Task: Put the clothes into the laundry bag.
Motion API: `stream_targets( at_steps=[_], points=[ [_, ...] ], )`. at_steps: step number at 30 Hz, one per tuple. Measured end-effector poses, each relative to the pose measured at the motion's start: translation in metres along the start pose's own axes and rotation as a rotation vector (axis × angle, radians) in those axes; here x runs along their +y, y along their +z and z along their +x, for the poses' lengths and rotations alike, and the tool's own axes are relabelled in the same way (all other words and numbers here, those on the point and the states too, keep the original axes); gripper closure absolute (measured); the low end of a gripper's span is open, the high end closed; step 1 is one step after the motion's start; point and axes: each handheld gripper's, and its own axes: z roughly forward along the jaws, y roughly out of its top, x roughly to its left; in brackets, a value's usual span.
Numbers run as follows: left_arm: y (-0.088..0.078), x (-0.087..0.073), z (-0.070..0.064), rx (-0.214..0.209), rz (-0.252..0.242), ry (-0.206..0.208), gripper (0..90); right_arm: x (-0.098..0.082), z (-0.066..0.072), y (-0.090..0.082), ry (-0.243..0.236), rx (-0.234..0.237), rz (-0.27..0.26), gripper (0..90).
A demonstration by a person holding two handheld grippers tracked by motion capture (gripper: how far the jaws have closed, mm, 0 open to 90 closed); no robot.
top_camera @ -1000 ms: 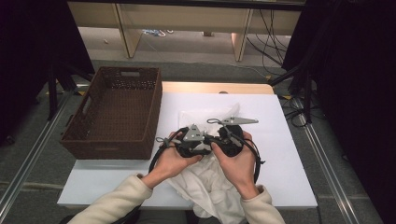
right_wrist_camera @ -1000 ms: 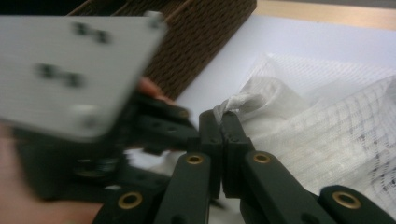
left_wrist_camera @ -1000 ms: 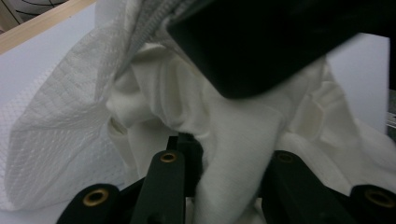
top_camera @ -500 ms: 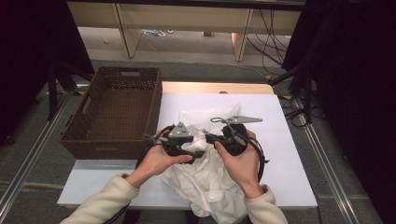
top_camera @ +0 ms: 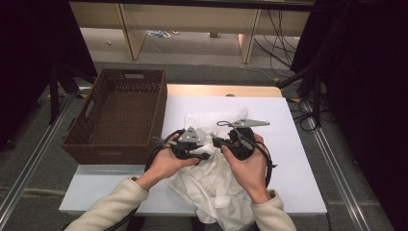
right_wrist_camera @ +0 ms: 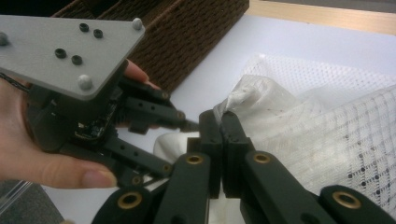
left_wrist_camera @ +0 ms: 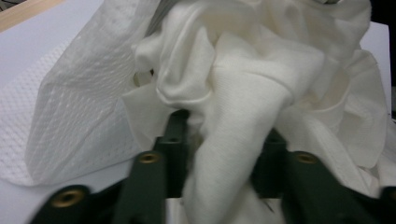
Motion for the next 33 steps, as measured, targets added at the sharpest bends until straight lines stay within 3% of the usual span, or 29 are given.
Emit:
stream_targets(
  at_steps=[2,5,8,12,14,15,17,20,22,23,24,31,32,33],
  points=[
    [-0.002,0.004,-0.005,0.006,0.002,0.026,75.7,0.000,0.000,0.001,0.004,-0.009,-0.008,90.0],
    [-0.013,0.010,-0.017,-0.004,-0.006,0.050,77.1,0.000,0.000,0.002,-0.005,0.002,-0.012,90.0],
    [-0.026,0.017,-0.033,-0.010,-0.026,0.134,77.3,0.001,-0.001,0.002,-0.035,-0.011,-0.021,90.0],
    [-0.031,0.021,-0.044,-0.021,-0.050,0.157,77.4,0.001,0.005,-0.001,-0.014,-0.007,-0.037,90.0],
    [-0.027,0.021,-0.040,-0.024,-0.061,0.148,77.4,0.002,0.006,-0.001,-0.042,-0.002,-0.042,90.0],
    [-0.025,0.020,-0.036,0.002,-0.070,0.149,77.3,0.002,0.007,-0.002,-0.041,0.008,-0.027,90.0],
    [-0.016,0.017,-0.027,-0.005,-0.087,0.127,77.3,0.001,0.008,-0.001,-0.043,0.038,-0.020,90.0],
    [-0.004,0.011,-0.013,0.023,-0.110,0.040,77.3,0.001,0.008,0.001,-0.017,0.060,-0.002,90.0],
    [0.003,0.007,-0.003,0.062,-0.122,0.006,77.4,0.000,0.008,0.003,-0.023,0.073,0.012,90.0],
    [0.006,0.005,0.002,0.073,-0.137,-0.038,77.5,-0.001,0.009,0.004,-0.023,0.074,0.017,90.0],
    [0.007,0.004,0.004,0.076,-0.140,-0.054,77.6,-0.001,0.010,0.005,-0.024,0.087,0.027,90.0],
    [-0.010,0.002,0.002,0.218,-0.177,-0.051,78.1,-0.001,0.018,0.006,-0.059,0.105,0.042,90.0],
    [-0.014,0.002,0.001,0.249,-0.190,-0.041,78.1,-0.001,0.017,0.005,-0.083,0.108,0.027,90.0],
    [-0.017,0.002,0.001,0.265,-0.184,-0.019,78.0,-0.001,0.019,0.004,-0.068,0.104,0.023,90.0]
  ],
)
